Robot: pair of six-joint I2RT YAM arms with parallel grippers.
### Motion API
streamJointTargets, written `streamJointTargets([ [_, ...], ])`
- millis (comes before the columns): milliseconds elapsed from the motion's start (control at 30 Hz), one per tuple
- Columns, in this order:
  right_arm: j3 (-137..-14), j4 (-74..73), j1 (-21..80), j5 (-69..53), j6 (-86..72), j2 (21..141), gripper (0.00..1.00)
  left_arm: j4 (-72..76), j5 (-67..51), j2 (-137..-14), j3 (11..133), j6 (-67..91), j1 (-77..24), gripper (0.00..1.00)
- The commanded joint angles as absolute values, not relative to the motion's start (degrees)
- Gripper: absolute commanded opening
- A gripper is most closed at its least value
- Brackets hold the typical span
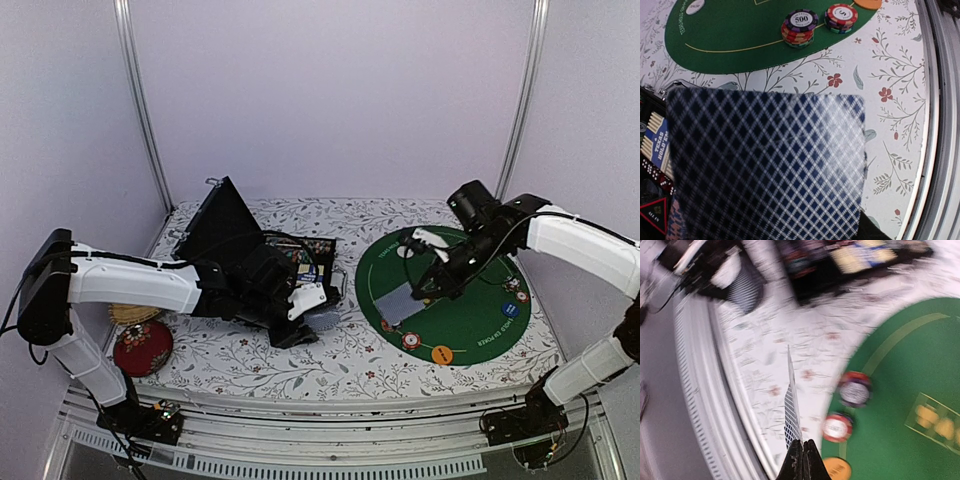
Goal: Distribute texas hold em gaming equipment
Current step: Distribute the poker card in the big blind area.
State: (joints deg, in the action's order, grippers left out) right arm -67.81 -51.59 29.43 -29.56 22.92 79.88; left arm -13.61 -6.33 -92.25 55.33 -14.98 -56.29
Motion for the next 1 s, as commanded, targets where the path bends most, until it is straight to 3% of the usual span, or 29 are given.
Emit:
streamJointTargets([
  [0, -68.2, -54.6, 35.1, -39.3, 28.7, 85.8, 0.02, -12.0, -6.0, -90.0, 54.4, -15.1, -55.2, 0.52],
  [333, -66.2, -47.2, 42.4, -40.7, 21.6, 98.8, 0.02, -12.1, -5.6, -89.3, 53.9, -14.7, -55.0, 0.52],
  [533, -68.7, -47.1, 42.8, -34.9, 19.8, 103.0, 0.04, -12.6, -5.3, -89.3, 54.1, -14.8, -55.0, 0.52],
  [700, -71.7, -46.8, 42.9, -28.5, 16.7, 102.0, 0.34, -12.8, -5.5, -89.4, 54.3, -14.8, -54.9, 0.52],
  [867, -73.8, -45.1, 42.7, -23.1, 13.9, 96.6, 0.54, -13.0, -5.4, -89.3, 54.5, -14.7, -54.9, 0.52],
  [967, -72.0, -36.9, 42.2, -26.0, 11.3, 91.1, 0.70, -13.1, -5.5, -89.1, 54.8, -14.7, -54.9, 0.53],
])
